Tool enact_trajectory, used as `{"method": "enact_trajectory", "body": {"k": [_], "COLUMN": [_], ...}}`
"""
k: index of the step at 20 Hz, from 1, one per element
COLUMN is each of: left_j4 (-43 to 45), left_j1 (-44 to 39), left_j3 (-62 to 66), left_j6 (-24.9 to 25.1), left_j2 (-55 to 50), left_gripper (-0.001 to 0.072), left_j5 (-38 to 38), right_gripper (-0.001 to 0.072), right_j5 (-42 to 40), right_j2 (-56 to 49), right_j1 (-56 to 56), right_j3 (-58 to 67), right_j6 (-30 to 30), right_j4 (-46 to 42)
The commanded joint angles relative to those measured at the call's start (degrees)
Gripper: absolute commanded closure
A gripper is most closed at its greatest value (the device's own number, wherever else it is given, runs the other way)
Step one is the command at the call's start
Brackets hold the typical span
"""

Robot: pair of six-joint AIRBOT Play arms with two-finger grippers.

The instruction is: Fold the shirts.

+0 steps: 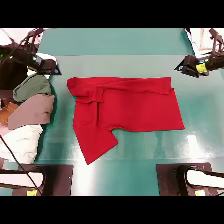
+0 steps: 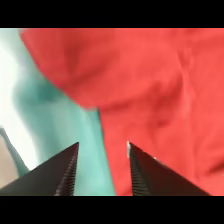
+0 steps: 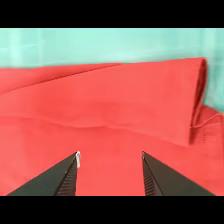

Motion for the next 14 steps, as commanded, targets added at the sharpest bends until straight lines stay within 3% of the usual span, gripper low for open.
{"method": "enact_trajectory", "body": {"k": [1,4,7,14], "left_j4": [-8.0,-11.3,-15.7,-18.4], "left_j1": [4.0,4.1,4.1,3.5], "left_j3": [-12.0,-31.7,-47.0,-57.4], "left_j6": [3.4,5.4,8.8,9.8], "left_j2": [4.3,11.0,14.8,14.8], "left_gripper": [0.0339,0.0339,0.034,0.034], "left_j5": [-0.8,8.4,13.6,16.2], "right_gripper": [0.0262,0.0263,0.0357,0.0357], "right_j5": [3.6,4.0,3.9,4.6], "right_j2": [2.2,4.2,5.2,5.3], "right_j1": [-2.2,-2.1,-2.1,-2.1], "right_j3": [0.0,-0.1,0.0,0.0], "right_j6": [-4.1,-4.5,-4.5,-4.5], "right_j4": [6.6,6.8,6.8,6.9]}}
